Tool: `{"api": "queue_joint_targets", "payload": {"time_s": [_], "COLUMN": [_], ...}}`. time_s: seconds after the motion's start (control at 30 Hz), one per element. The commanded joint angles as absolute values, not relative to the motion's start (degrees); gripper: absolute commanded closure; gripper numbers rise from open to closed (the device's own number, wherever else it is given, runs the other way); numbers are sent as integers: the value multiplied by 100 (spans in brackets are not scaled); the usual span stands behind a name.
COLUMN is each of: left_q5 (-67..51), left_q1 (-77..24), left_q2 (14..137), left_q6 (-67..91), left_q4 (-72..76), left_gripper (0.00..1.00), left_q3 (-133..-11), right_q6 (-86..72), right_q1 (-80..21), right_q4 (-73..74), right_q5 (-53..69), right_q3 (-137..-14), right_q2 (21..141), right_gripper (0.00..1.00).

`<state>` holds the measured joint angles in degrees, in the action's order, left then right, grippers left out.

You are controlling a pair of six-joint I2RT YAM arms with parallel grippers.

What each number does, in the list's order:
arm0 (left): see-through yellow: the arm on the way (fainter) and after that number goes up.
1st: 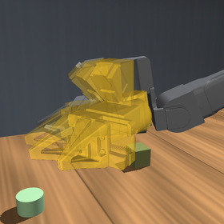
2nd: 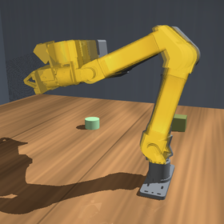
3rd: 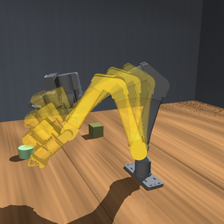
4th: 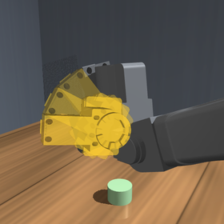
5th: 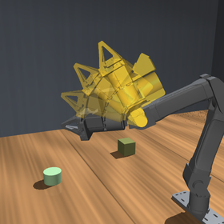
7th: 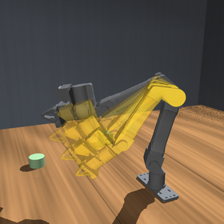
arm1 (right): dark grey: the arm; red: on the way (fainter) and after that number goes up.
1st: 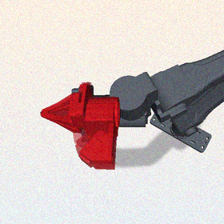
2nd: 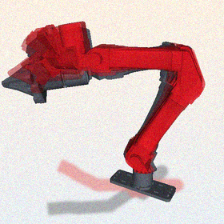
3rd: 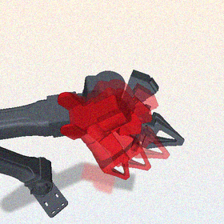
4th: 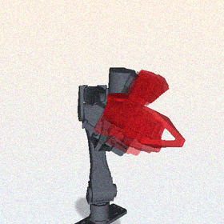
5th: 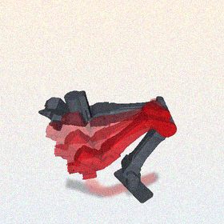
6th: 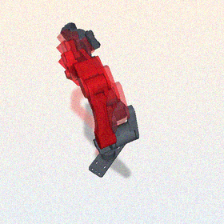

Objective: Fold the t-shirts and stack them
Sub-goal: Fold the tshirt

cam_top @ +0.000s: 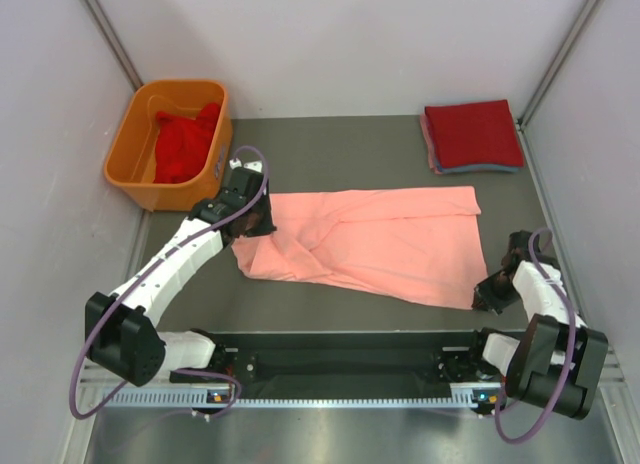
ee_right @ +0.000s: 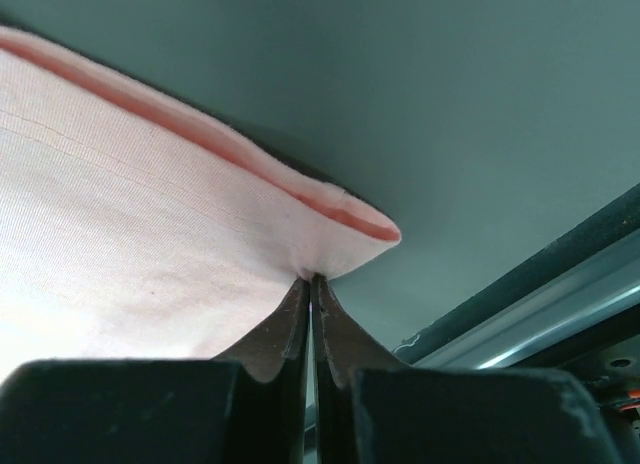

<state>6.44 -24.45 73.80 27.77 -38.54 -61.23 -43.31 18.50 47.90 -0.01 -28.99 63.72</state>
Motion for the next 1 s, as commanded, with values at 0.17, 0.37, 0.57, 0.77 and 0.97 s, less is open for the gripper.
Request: {"api": "queue_joint_targets", "payload": {"time_s": [0.17,0.37,0.57,0.77,0.97], "left_q5": [764,852,984,1019,1160], "left_q1": [-2408,-2408,-2391,-2355,-2285], "left_q2": [7251,7304,7523,7761,8226], "left_q6": [2795,2812,2813,2786,2760], "left_q4": [-3726,-3797,-3867,-3929,-3999], "left_gripper": [100,100,100,100,100], "left_q3": [-6372,-6512,-6662,-6847,-7198], "right_q6": [-4193,-3964,-3534,-3305,-3112], "right_q1": [1819,1758,1547,1266,1125], "right_q4": [4061,3990,3551,3647,3533], "right_q5": [-228,-149,104,-561,-879], "right_q3": [-2777,-3067,-3462,-4262,-4895], "right_q2": [5794,5335,5992,6565,7144], "right_gripper": [100,100,100,100,100]}}
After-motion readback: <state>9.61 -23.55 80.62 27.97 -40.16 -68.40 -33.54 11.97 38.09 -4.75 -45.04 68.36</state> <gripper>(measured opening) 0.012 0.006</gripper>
